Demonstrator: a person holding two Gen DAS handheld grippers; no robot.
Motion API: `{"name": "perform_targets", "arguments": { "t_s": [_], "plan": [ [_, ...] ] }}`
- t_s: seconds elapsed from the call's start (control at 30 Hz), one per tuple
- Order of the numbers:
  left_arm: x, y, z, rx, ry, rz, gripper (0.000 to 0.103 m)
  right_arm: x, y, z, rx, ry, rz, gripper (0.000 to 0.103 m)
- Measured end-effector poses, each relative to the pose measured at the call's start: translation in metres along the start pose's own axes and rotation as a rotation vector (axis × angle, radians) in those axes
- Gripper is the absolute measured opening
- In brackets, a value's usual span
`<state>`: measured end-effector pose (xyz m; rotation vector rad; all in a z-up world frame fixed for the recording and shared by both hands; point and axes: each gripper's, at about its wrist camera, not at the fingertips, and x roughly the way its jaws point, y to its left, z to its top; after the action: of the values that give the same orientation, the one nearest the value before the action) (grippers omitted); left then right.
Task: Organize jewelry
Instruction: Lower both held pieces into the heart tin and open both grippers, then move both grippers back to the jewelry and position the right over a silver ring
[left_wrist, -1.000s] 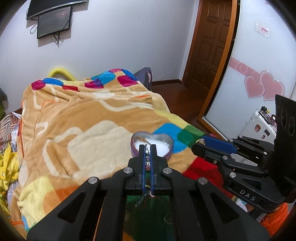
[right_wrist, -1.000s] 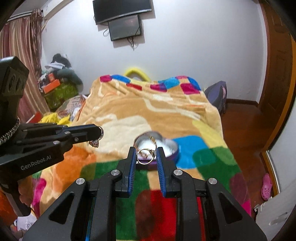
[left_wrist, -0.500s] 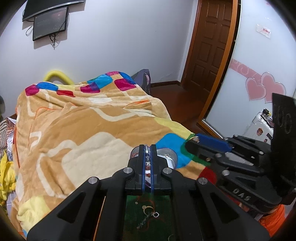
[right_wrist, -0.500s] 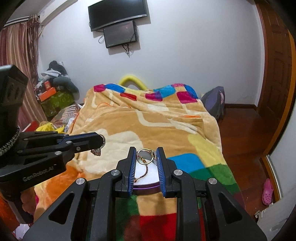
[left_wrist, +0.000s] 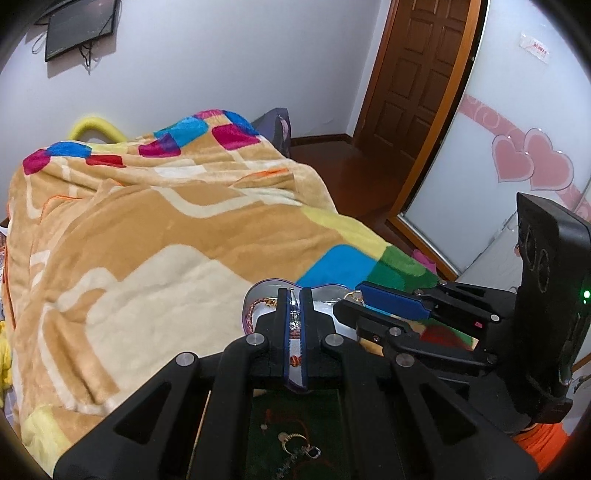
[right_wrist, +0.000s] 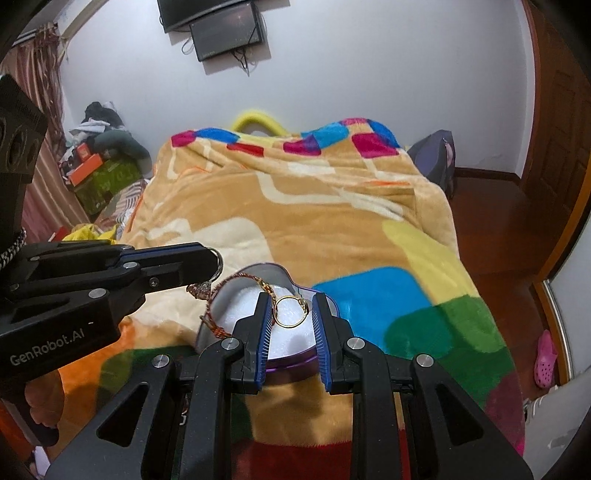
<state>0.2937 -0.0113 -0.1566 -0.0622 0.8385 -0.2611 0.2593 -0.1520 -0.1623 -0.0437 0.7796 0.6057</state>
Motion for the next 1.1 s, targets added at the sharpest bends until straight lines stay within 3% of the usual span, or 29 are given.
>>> {"name": "perform_targets", "arguments": {
  "t_s": [0.27, 0.53, 0.73, 0.9, 1.1],
  "plan": [
    [0.016, 0.003, -0.001, -0.01, 0.043, -0.019, 0.002, 0.006, -0.001, -0.002, -0.007, 0.024, -0.003, 0.02],
    [0.01, 0.0, -0.001, 0.006, 0.038, -0.01, 0.003, 0.011, 0.002, 0.0, -0.024, 0.04, -0.02, 0.02],
    [-0.007, 0.0, 0.002, 0.006, 0.01, 0.01, 0.004, 0.01, 0.006, 0.002, -0.039, 0.053, -0.032, 0.021],
    [-0.027, 0.0, 0.001, 0.011, -0.018, 0.019, 0.006, -0.001, 0.009, 0.005, -0.044, 0.031, -0.043, 0.028],
    [-0.053, -0.001, -0.001, 0.015, -0.051, 0.038, 0.009, -0.023, 0.016, 0.009, -0.058, -0.007, -0.057, 0.028]
  ]
}}
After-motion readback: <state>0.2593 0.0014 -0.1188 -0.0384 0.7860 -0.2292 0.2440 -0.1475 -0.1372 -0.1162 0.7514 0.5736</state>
